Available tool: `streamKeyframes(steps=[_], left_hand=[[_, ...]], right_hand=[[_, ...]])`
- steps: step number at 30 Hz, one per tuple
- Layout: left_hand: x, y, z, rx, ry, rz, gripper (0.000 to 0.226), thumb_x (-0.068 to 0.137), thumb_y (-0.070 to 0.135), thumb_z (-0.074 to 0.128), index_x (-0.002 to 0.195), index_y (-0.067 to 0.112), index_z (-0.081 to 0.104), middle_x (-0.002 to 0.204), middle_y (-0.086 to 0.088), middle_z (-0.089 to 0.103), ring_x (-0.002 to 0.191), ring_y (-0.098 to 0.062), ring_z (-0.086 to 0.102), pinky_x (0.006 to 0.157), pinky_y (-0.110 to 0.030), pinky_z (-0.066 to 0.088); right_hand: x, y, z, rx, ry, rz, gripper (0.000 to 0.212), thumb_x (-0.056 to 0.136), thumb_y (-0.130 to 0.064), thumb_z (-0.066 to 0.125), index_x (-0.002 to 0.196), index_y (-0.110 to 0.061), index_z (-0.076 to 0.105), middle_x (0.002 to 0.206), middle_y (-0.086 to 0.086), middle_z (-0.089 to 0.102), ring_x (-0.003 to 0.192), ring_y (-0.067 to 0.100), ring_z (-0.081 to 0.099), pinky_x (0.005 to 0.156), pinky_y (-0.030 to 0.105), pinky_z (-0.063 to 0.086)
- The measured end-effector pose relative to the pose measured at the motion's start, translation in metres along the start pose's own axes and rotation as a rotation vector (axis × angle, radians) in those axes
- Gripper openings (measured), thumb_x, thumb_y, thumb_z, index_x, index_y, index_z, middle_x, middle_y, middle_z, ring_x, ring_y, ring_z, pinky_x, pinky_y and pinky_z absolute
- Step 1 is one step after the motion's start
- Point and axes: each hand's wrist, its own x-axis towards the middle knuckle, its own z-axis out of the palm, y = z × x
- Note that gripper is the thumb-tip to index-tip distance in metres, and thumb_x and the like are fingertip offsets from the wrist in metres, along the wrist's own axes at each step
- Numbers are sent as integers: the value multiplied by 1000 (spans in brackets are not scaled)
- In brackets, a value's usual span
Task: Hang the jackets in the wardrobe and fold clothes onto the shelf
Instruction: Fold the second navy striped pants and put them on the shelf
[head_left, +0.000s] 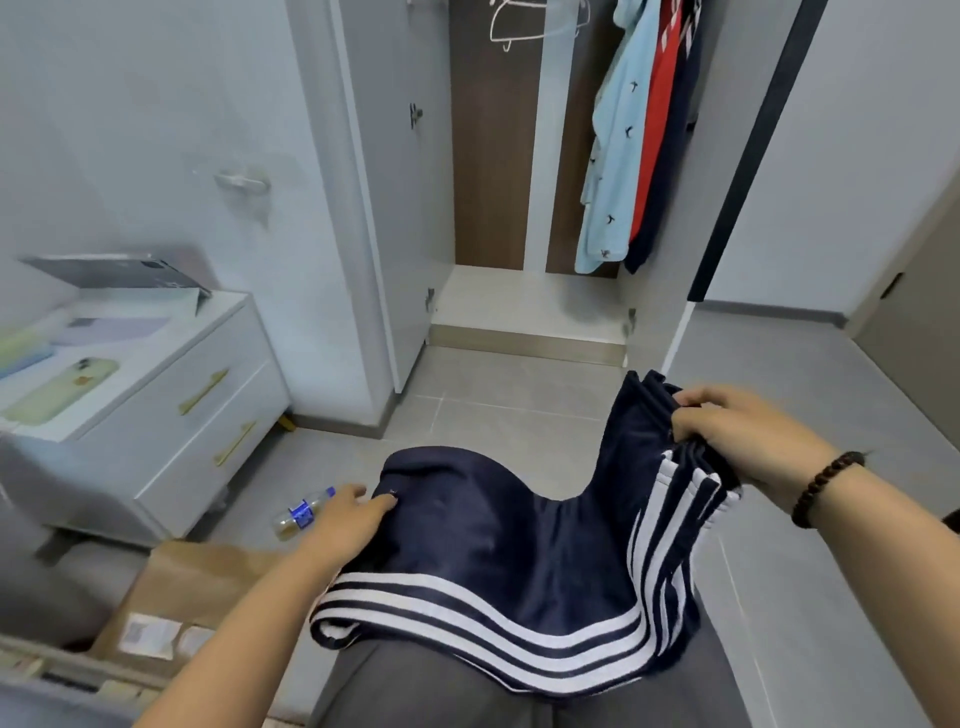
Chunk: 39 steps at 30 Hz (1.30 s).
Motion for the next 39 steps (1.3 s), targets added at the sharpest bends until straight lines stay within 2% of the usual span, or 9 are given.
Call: streamKeyframes(steps=[6, 10, 19, 22, 24, 26, 29, 33, 39], left_hand=[[-12, -37, -21, -441, -320, -151, 46, 76, 45, 73, 107, 11, 72, 104, -13, 74, 99, -30, 70, 99, -47, 48], [-13, -53, -28, -507, -254, -73, 33, 92, 26, 62, 108, -2, 65, 105, -22, 71, 102, -39, 66, 96, -52, 47], [-3, -39, -31, -901, -338, -81, 62, 99, 45, 32, 82, 10, 80, 93, -20, 74, 75, -25, 74, 57, -26, 57], [-1, -26, -31, -818, -510, 60, 45, 104, 21, 32, 121, -9, 60, 130, -21, 57, 58, -7, 63, 48, -13, 49], [-8, -34, -39, -951, -563, 62, 40, 105, 11, 32, 137, -10, 41, 144, -19, 42, 62, -1, 45, 64, -11, 50], [-9, -33, -40, -534, -575, 49, 37, 99, 30, 52, 129, 9, 61, 137, -16, 55, 72, -5, 57, 89, -25, 50], [-8, -17, -45, -468, -545, 59, 39, 67, 48, 76, 101, 30, 72, 103, 4, 75, 93, -13, 72, 79, -26, 55], [5, -15, -40, -507, -430, 94, 61, 63, 30, 76, 120, 38, 56, 103, 13, 73, 95, -9, 70, 80, -26, 54], [7, -24, -40, -566, -407, 182, 71, 68, 15, 73, 131, 38, 49, 114, 12, 69, 106, -9, 66, 82, -21, 53]], right_hand=[[-10, -43, 79, -139, -83, -179, 26, 77, -22, 65, 99, -31, 55, 81, 1, 65, 57, 14, 58, 51, 25, 45], [-18, -65, 137, -242, -115, -316, 32, 75, -33, 63, 105, -33, 51, 86, -10, 60, 62, 5, 56, 50, 17, 37], [-22, -57, 248, -588, -354, -481, 43, 95, -43, 44, 135, -31, 33, 119, 4, 46, 97, 23, 56, 82, 32, 48], [2, -63, 241, -439, -473, -367, 44, 99, -34, 39, 142, -35, 31, 105, 8, 65, 83, 24, 68, 76, 39, 57], [27, -71, 233, -333, -523, -251, 44, 97, -22, 40, 140, -33, 37, 93, 8, 70, 63, 20, 70, 60, 32, 59], [58, -79, 233, -395, -448, -265, 35, 94, -15, 46, 127, -24, 52, 90, 5, 70, 63, 15, 67, 57, 26, 56], [101, -88, 249, -580, -354, -331, 19, 91, -20, 56, 107, -16, 65, 96, 3, 66, 83, 17, 60, 69, 24, 47], [134, -89, 280, -841, -583, -124, 34, 82, -46, 65, 75, -12, 62, 77, 0, 61, 71, 17, 57, 61, 24, 42], [153, -83, 300, -897, -738, -80, 36, 77, -37, 71, 96, -7, 66, 101, 7, 67, 93, 24, 64, 83, 35, 55]])
